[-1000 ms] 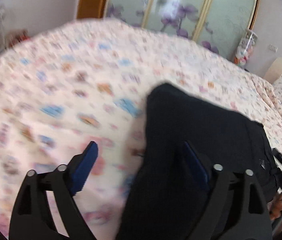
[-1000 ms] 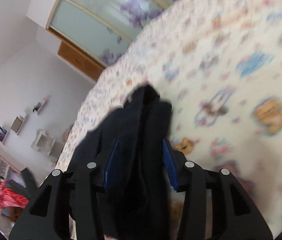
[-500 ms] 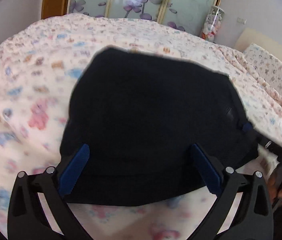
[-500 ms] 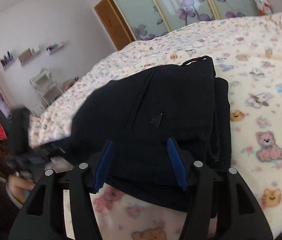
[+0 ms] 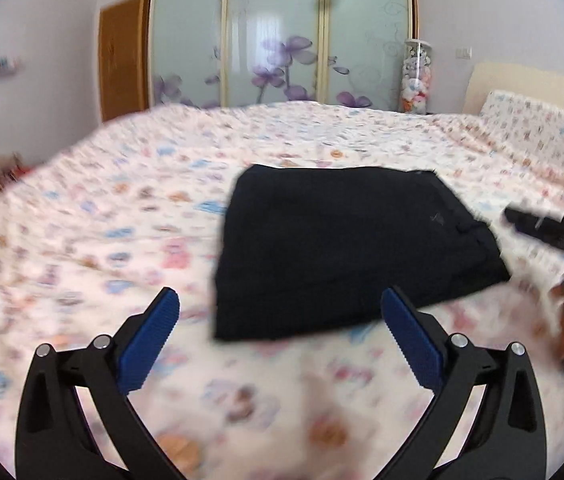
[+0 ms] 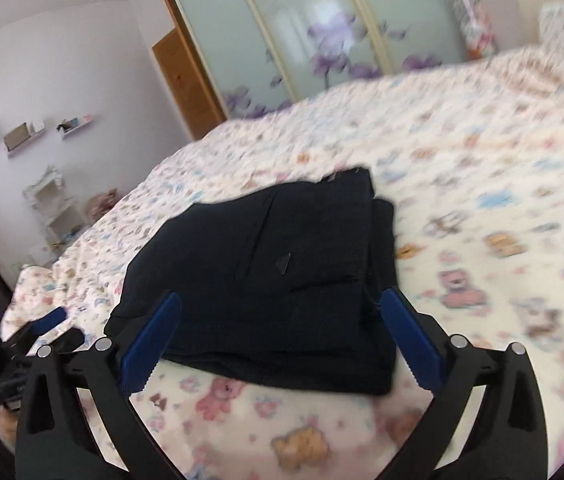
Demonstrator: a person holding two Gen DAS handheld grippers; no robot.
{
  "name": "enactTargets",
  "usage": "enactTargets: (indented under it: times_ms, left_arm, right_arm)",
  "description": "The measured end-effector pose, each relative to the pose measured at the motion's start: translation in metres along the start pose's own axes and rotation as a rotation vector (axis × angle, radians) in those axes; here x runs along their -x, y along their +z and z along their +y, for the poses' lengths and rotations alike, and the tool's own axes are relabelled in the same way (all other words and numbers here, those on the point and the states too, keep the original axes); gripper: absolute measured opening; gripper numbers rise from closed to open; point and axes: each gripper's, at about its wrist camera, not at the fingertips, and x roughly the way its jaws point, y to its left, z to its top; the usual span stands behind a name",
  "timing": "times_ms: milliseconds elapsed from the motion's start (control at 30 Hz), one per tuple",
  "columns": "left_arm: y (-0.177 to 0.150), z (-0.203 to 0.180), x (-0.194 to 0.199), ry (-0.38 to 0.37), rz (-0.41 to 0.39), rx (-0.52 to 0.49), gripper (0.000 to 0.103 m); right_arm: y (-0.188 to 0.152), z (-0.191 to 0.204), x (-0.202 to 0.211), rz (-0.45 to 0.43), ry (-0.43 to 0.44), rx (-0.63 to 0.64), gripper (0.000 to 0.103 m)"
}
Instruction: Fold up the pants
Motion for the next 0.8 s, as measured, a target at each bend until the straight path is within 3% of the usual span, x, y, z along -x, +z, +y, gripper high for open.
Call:
enactTargets:
  times_ms: [67, 167, 267, 433, 800]
  left_arm:
    - [-0.009, 0.001, 0.011, 0.045, 0.002, -0.006, 0.101]
    - [-0.020, 0.007, 0.022, 0.033, 0.007, 0.052, 0.101]
    - [-0.035, 0.017, 0.025, 0.012, 0.025, 0.131, 0.101]
    - [-0.054, 0.016, 0.032, 0.018, -0.019, 0.130, 0.101]
    - [-0.060, 0.008, 0.043, -0.033, -0.067, 0.080, 0.101]
  right_arm:
    - [-0.007, 0.013, 0.020, -0.036, -0.085, 0.009, 0.102]
    - [-0.026, 0.037, 0.045, -0.074, -0.168, 0.016, 0.102]
    - [-0.049, 0.058, 0.058, -0.118, -0.221, 0.060, 0.102]
    - [-0.083, 0.094, 0.061, -0.219, -0.295, 0.167, 0.102]
    - [-0.102, 0.119, 0.046, -0.184, -0.340, 0.231, 0.102]
